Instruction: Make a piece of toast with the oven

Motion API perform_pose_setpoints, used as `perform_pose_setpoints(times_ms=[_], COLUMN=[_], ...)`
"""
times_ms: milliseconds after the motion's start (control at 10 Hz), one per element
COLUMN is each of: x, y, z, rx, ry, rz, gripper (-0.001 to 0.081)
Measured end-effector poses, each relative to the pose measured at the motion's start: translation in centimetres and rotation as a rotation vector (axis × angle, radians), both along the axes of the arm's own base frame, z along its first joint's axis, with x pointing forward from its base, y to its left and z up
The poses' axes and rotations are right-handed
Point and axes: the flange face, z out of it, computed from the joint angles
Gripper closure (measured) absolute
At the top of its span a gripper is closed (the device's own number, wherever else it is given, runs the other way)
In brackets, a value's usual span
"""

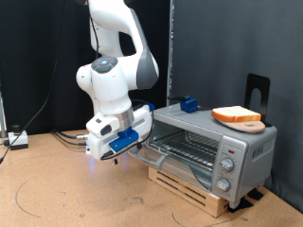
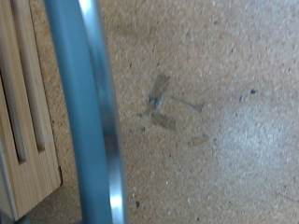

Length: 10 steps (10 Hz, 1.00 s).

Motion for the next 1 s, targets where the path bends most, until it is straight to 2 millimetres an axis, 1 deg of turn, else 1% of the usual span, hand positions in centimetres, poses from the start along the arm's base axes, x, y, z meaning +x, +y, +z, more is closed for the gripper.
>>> perform_pose_setpoints(times_ms=[400, 700, 1000], x=[0.8, 1.1, 1.1], y=[0.2, -0.5, -1.6], z=[-0.1, -0.9, -2.3], rx=[0.001, -0.017, -0.04], ry=[-0.005, 0.01, 0.03], rz=[-0.004, -0.016, -0.044], gripper=[-0.0001, -0.0001, -0.0001])
